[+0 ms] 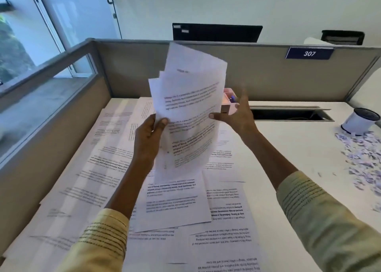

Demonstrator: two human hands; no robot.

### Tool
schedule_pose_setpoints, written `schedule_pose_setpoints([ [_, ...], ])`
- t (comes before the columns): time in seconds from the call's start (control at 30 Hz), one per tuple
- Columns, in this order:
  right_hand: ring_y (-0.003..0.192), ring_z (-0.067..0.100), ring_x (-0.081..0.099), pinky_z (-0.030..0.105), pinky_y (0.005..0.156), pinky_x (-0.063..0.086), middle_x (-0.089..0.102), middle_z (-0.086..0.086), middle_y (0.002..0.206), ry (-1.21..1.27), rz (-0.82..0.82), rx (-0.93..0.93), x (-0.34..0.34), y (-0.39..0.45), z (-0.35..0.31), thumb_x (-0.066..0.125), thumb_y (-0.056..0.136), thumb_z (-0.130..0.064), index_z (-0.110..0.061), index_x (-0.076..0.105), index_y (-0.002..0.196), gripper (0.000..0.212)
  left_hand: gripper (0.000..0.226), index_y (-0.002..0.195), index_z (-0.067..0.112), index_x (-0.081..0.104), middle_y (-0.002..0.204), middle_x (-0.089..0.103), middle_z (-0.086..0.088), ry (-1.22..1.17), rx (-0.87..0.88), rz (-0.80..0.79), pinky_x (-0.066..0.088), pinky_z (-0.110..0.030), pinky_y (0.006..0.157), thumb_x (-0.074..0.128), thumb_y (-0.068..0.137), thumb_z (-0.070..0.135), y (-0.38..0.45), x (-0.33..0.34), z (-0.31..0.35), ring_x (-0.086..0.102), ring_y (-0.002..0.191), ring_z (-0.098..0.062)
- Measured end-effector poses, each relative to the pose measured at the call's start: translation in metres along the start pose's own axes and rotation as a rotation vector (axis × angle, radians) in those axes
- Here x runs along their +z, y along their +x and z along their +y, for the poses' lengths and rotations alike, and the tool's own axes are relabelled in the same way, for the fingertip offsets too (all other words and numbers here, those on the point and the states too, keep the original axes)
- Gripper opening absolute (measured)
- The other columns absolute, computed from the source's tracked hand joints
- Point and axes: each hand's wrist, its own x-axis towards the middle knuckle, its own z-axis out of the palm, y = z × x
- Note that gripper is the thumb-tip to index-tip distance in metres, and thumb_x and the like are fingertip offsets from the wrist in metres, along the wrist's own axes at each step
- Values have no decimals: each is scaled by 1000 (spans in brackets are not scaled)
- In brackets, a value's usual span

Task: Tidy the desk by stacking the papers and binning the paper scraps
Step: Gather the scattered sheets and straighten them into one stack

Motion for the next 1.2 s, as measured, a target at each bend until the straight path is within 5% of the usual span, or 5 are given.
schedule_pose_setpoints([
  [0.23, 96, 23, 67, 36, 86, 54, 71, 6, 106, 292, -280, 291, 42, -41, 42, 70, 81, -31, -9, 68, 108, 34, 9, 95, 21, 68, 100, 71, 1, -345, -260, 41, 54, -33, 87, 60, 93, 21, 6, -41, -43, 65, 95, -17],
  [0.63, 69, 22, 57, 28, 55, 38, 60, 7, 73, -224, -79, 448, 111, -91, 119, 79, 73, -35, -9, 57, 69, 34, 36, 114, 7, 66, 123, 60, -17, 489, -606, 43, 44, -43, 99, 70, 84, 28, -22, -52, -151, 53, 114, -34],
  [0.73, 89, 29, 56, 31, 66, 45, 57, 11, 94, -503, -69, 377, 123, -96, 133, 76, 74, -41, -6, 61, 88, 40, 49, 125, 10, 54, 132, 38, -20, 707, -632, -44, 33, -47, 103, 68, 85, 36, -25, -45, -144, 33, 126, -38],
  [0.87, 106, 35, 50, 37, 85, 46, 48, 16, 114, -622, -91, 372, 131, -96, 128, 76, 74, -38, -3, 59, 109, 52, 56, 127, 8, 46, 132, 36, -21, 616, -641, -36, 37, -49, 101, 71, 83, 32, -24, -38, -141, 38, 125, -39],
  [1.2, 79, 26, 64, 30, 65, 53, 69, 13, 94, -155, -99, 421, 120, -95, 124, 82, 69, -16, -3, 65, 97, 35, 35, 117, 8, 57, 117, 62, -15, 201, -633, 52, 53, -36, 81, 69, 84, 9, -20, -50, -146, 61, 90, -25],
])
